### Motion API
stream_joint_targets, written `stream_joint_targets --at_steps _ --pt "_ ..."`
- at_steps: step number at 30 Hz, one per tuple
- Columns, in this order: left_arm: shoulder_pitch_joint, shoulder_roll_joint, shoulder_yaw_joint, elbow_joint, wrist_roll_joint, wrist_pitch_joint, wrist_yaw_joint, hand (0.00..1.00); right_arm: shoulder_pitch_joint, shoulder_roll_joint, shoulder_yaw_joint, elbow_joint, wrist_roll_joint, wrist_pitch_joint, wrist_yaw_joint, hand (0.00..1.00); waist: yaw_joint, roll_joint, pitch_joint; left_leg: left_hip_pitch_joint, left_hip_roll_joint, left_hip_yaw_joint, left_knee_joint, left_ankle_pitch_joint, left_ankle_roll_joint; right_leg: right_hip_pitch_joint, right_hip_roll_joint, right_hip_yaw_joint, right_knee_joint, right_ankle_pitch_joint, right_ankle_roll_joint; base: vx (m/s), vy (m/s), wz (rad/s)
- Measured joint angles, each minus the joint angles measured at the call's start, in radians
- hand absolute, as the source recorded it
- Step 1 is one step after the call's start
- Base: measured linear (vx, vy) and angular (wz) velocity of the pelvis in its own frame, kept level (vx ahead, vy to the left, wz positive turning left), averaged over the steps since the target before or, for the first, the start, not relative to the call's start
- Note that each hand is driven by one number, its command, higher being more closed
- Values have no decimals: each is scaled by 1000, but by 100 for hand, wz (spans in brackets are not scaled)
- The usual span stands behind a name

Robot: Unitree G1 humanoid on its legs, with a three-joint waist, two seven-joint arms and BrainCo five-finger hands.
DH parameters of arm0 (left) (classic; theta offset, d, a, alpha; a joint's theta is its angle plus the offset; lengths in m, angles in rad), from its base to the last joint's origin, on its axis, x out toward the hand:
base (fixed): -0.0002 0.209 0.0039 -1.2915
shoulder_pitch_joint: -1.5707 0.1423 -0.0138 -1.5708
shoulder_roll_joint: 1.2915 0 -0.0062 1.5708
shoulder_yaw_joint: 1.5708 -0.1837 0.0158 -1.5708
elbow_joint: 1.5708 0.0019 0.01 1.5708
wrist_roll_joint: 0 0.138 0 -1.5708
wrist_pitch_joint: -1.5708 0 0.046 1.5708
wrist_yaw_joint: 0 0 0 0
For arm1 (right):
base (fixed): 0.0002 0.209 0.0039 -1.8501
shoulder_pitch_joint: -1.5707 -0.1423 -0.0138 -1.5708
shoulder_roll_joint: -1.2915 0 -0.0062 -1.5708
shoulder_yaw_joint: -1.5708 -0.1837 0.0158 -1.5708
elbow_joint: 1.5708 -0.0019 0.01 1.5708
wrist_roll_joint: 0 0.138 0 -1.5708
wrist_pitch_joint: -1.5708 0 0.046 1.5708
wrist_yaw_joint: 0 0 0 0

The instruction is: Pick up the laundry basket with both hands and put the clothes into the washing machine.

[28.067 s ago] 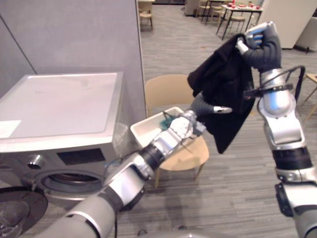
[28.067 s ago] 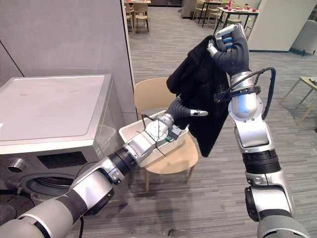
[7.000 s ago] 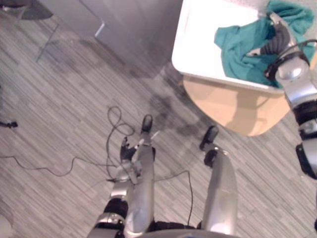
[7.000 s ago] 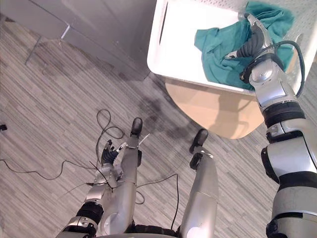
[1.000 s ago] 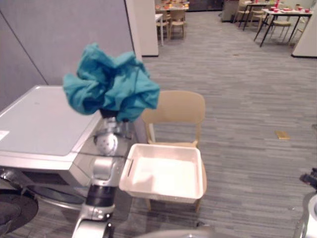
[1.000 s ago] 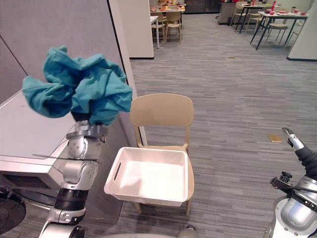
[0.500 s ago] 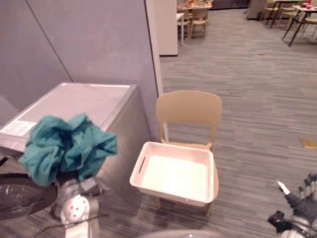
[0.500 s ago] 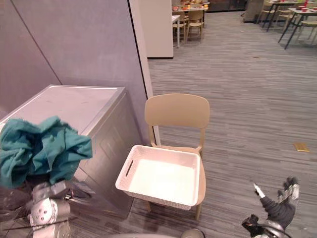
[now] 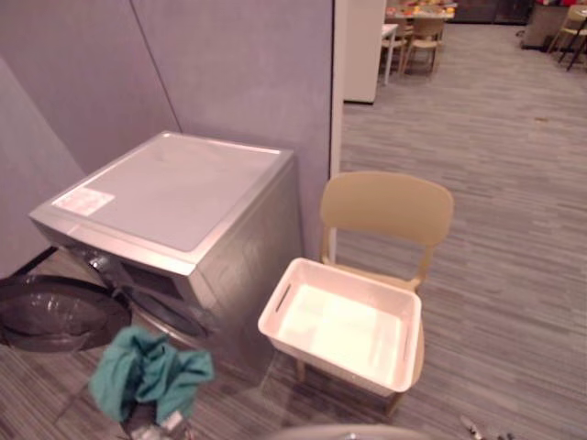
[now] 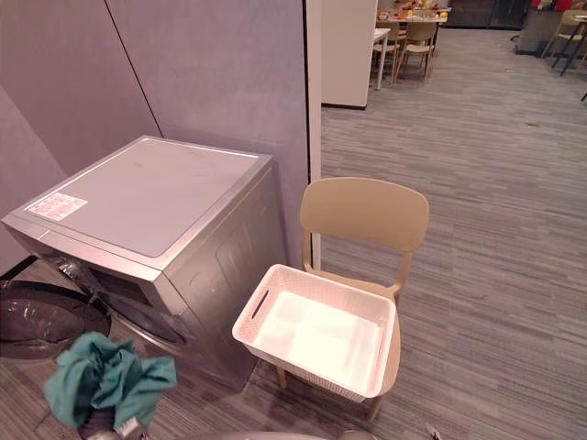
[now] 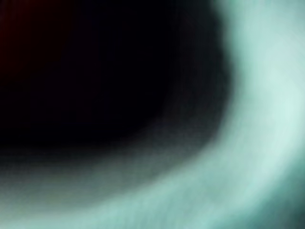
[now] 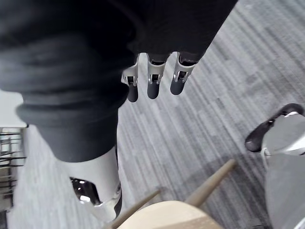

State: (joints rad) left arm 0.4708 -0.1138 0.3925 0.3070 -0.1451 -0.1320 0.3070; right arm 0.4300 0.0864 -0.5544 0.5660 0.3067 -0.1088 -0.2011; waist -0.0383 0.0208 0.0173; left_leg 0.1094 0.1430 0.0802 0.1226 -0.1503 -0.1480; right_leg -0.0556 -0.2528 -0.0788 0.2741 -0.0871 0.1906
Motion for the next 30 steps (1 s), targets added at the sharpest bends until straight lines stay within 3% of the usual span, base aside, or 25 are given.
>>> stream_joint_targets --at_steps 6,16,19,22,23,24,26,27,28,29,30 --pt "-118 34 17 398 14 71 -20 100 -61 -6 -4 217 7 46 -8 0 1 -11 -3 7 -2 8 -18 1 1 9 1 1 -33 9 -6 -10 9 -2" --pt "-190 49 50 593 81 102 -47 100 -161 -20 -66 393 -11 74 -9 0 1 -6 1 48 -6 28 -54 9 -1 19 9 26 -45 13 4 55 13 -8" --pt "-214 53 50 608 81 102 -47 100 -185 -16 -56 403 -44 76 9 0 0 -2 34 54 -5 -7 -39 10 -2 29 4 4 9 -28 -4 14 -42 30" --pt "-227 68 52 593 76 97 -46 100 -196 -16 -12 403 -72 76 9 0 1 -30 57 -4 1 -91 29 9 -4 13 -15 -64 134 -114 -25 -59 -130 85" --pt "-236 76 51 587 74 97 -45 100 -199 -17 8 402 -74 76 8 0 2 -43 66 -56 -1 -137 60 18 -20 -4 -31 -115 184 -145 -30 -104 -186 143" --pt "-243 78 51 582 72 95 -44 100 -204 -19 18 402 -74 75 8 0 4 -41 70 -95 -3 -174 69 27 -32 -19 -43 -158 223 -169 -37 -142 -237 165" --pt "-257 79 50 566 65 96 -42 100 -219 -18 23 402 -74 76 4 0 8 -56 79 -155 -16 -216 45 96 -33 -39 -86 -253 290 -221 -53 -138 -190 151" --pt "-263 78 49 557 64 96 -41 100 -229 -15 23 402 -74 75 2 0 3 -70 88 -165 -22 -198 8 142 -10 -36 -112 -299 298 -228 -61 -114 -94 165" --pt "-277 75 51 554 58 96 -38 100 -245 -21 24 394 -76 74 -3 0 2 -62 94 -179 5 -52 -12 156 30 -29 -135 -369 296 -223 -77 -56 -54 164" --pt "-275 70 51 546 51 95 -35 100 -269 -25 25 388 -79 72 -13 0 9 -54 97 -209 61 101 33 147 44 -27 -144 -419 295 -214 -91 -34 -41 131" --pt "-276 71 51 545 50 95 -33 100 -282 -26 24 388 -80 72 -15 0 11 -54 97 -222 81 163 79 138 58 -24 -152 -438 295 -212 -95 -10 -51 86"
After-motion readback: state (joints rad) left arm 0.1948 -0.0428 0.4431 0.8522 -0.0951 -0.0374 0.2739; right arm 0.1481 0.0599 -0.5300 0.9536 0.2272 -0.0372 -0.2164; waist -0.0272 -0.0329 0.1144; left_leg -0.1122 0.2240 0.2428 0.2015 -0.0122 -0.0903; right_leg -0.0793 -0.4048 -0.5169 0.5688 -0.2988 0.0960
